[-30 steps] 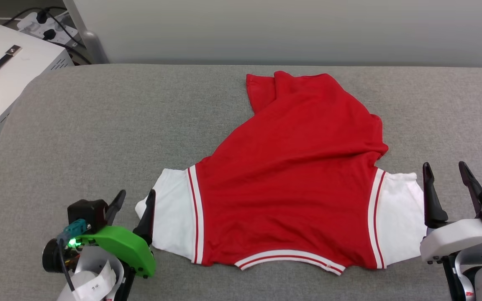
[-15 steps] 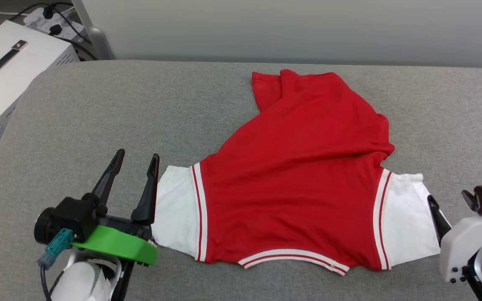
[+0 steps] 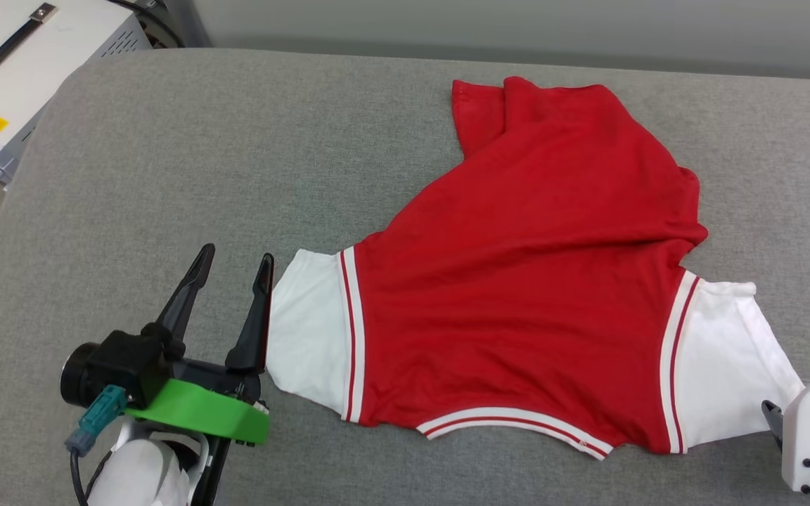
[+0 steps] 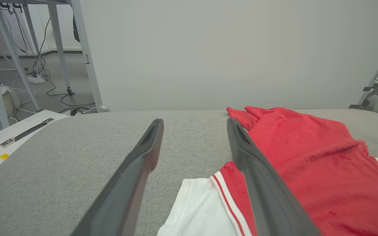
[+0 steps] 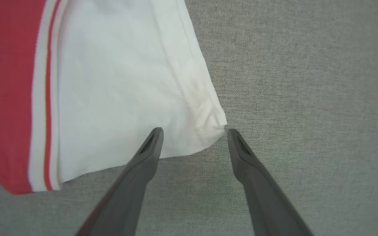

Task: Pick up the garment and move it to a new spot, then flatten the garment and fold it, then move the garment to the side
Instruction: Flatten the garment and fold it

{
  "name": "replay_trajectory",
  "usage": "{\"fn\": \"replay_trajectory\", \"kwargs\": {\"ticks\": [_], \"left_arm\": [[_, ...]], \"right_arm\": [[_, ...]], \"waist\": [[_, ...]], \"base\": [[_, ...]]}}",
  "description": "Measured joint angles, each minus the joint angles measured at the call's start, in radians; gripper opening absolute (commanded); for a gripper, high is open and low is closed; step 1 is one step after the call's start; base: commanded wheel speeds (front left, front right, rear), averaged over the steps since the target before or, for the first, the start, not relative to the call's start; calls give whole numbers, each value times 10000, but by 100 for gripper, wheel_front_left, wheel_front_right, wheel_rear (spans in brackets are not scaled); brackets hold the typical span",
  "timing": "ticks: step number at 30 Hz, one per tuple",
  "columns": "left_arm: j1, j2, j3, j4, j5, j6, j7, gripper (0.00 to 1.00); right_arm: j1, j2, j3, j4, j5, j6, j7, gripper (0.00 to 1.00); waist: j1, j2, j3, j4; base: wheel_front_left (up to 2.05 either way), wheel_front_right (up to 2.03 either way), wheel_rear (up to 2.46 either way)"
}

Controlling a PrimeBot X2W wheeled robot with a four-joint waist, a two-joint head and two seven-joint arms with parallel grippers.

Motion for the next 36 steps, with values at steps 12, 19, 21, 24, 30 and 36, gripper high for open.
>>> {"fn": "replay_trajectory", "kwargs": {"ticks": [12,19,21,24,30,36], "left_arm": [[-333,98,-102,-71,-2,-4,0,100],[-360,117,100,73,-13,-4,0,100],[-357,115,176,117,-13,-4,0,100],[-353,84,182,188,-13,-4,0,100],[-333,63,79,389,-29,-4,0,100],[-199,596,-1137,1053,-686,-6,523,100]], "right_arm": [[-755,-79,-337,1496,-201,-4,-288,100],[-911,-245,-403,1720,-291,13,-558,0],[-921,-255,-441,1726,-293,13,-656,0],[-923,-357,-564,1615,-303,12,-746,0],[-898,-903,-1206,1576,-637,10,-1446,0],[-912,-1018,-1346,1546,-752,10,-1827,0]], "waist": [[0,0,848,454],[0,0,840,421],[0,0,742,345],[0,0,566,223],[0,0,218,-46],[0,0,83,-316]], "base": [[0,0,0],[0,0,0],[0,0,0],[0,0,0],[0,0,0],[0,0,0]]}}
